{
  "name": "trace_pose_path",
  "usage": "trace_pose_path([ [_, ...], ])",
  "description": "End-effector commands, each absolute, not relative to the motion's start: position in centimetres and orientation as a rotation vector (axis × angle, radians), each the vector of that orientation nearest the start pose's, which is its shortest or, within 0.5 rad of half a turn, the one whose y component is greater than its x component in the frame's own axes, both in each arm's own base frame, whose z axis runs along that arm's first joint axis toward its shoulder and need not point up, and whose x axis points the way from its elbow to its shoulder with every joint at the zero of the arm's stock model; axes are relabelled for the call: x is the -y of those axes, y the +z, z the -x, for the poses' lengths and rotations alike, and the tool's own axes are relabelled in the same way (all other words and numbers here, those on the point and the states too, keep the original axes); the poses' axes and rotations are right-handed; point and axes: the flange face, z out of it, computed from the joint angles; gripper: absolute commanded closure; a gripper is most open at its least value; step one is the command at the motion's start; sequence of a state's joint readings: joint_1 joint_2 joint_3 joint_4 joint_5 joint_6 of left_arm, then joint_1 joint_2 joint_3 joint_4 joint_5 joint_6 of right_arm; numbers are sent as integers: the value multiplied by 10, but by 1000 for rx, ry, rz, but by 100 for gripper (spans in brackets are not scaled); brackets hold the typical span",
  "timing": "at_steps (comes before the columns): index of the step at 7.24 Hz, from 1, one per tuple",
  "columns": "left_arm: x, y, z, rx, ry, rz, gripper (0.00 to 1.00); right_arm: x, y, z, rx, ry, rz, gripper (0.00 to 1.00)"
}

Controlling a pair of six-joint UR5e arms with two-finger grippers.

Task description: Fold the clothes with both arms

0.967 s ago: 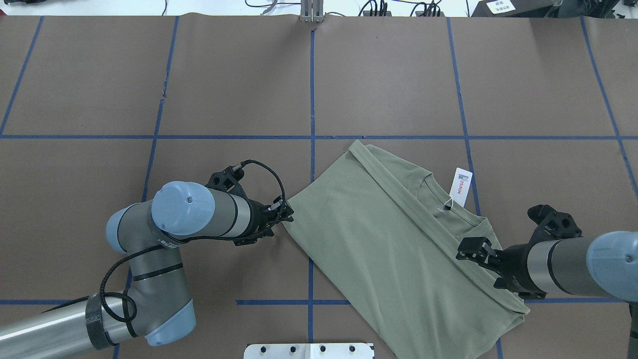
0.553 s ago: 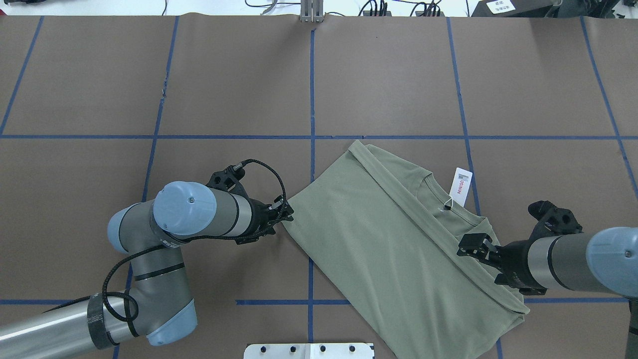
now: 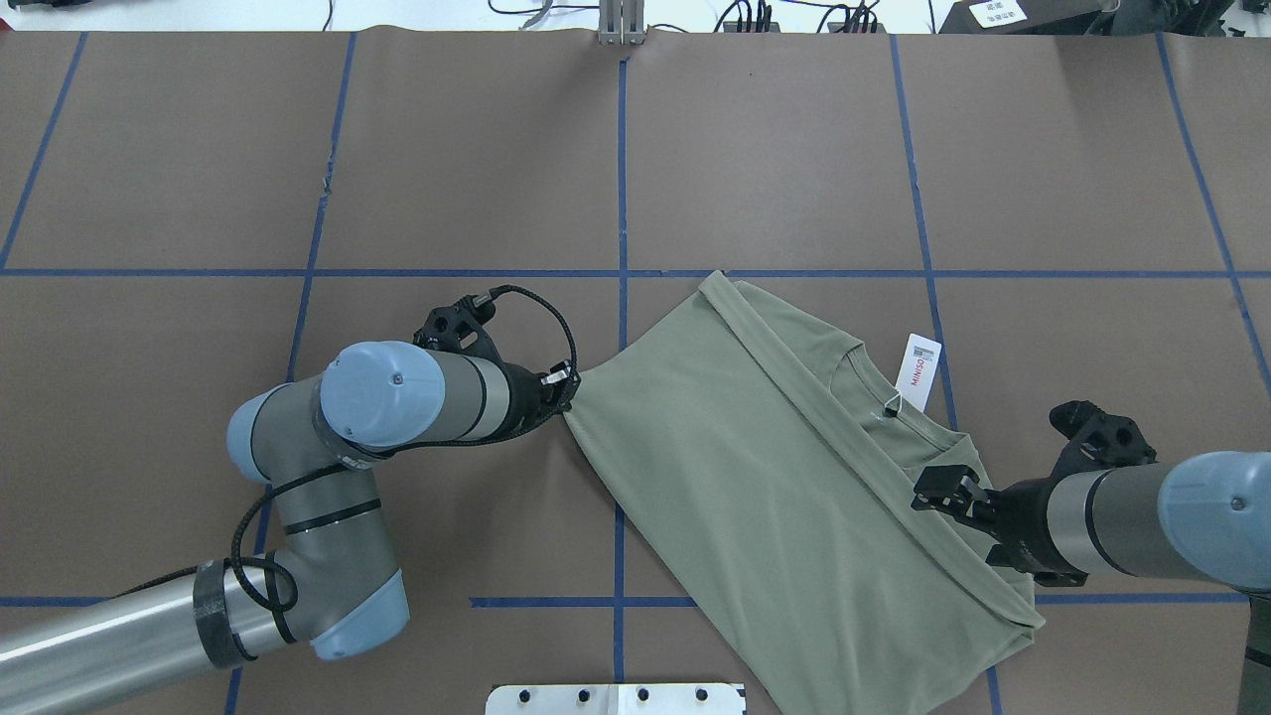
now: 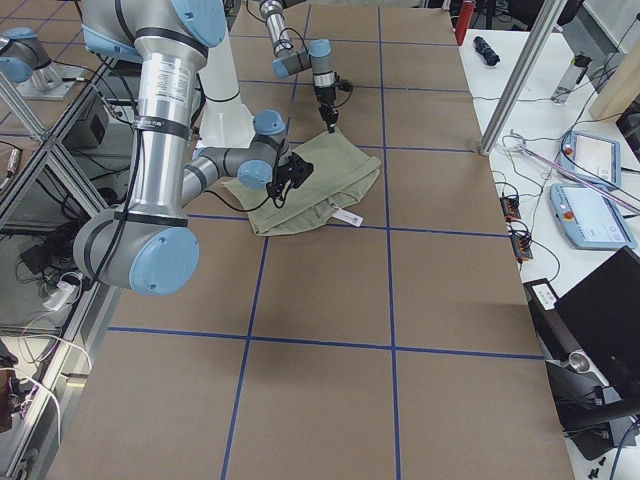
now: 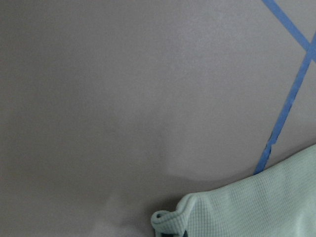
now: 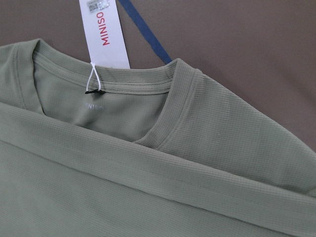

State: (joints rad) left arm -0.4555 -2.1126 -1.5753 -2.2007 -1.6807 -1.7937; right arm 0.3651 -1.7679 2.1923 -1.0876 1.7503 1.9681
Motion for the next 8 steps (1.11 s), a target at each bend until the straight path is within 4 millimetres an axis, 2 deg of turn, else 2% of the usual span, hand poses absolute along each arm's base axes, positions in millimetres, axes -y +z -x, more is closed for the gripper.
trace_pose_path([
  [1, 527, 259, -510, -1147, -567, -248, 100, 256, 396, 343, 927, 630, 181, 0],
  [2, 589, 251, -509, -1104, -620, -283, 100, 258, 395, 342, 930, 637, 170, 0],
  [3, 635, 244, -512, -1103, -652, -308, 100, 262, 393, 341, 937, 646, 164, 0],
  [4, 663, 259, -519, -1126, -666, -331, 100, 268, 381, 344, 968, 650, 158, 0],
  [5, 680, 270, -520, -1129, -676, -342, 100, 271, 370, 353, 994, 643, 158, 0],
  [6, 681, 272, -518, -1126, -678, -341, 77, 275, 355, 362, 1030, 637, 153, 0],
  [7, 680, 265, -518, -1139, -669, -339, 43, 278, 350, 371, 1043, 641, 127, 0],
  [8, 670, 245, -503, -1191, -641, -331, 38, 286, 345, 386, 1055, 639, 124, 0],
])
